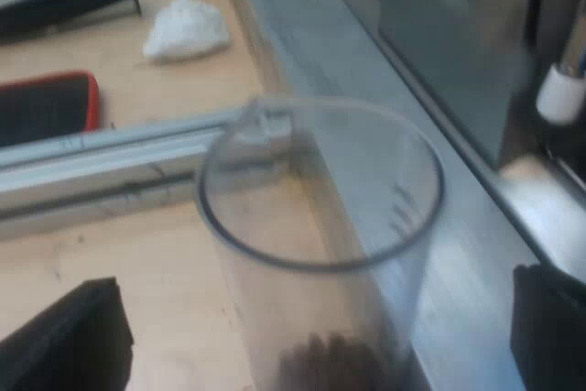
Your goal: Pour the beans into the coffee machine
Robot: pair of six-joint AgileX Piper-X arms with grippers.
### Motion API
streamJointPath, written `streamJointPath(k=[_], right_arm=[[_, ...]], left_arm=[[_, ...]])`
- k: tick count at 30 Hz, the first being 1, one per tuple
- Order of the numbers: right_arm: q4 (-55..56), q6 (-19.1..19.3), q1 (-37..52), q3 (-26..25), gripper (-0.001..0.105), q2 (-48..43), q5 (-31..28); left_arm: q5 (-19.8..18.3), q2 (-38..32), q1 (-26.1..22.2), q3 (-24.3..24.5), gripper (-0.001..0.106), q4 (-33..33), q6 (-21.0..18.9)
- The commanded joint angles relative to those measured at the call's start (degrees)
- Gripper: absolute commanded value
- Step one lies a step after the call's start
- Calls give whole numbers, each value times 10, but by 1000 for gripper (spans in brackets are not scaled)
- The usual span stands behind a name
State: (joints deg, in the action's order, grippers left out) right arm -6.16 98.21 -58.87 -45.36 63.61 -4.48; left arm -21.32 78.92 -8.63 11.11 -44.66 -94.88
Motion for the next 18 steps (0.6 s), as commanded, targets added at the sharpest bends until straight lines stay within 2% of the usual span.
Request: streamJointPath(k=[1, 8, 12, 18], right_arm=[[-28, 5, -1, -1, 74, -1, 0], [-35, -4, -1, -1, 74, -1, 0], [-35, -21, -1, -1, 74, -1, 0], [-35, -21, -1, -1, 74, -1, 0]], left_arm=[[-5, 15, 3, 1, 86, -63, -20], [-3, 21, 3, 3, 86, -76, -30], [-2, 24, 6, 22, 86, -44, -24], [-9, 44, 15, 49, 86, -30, -15]])
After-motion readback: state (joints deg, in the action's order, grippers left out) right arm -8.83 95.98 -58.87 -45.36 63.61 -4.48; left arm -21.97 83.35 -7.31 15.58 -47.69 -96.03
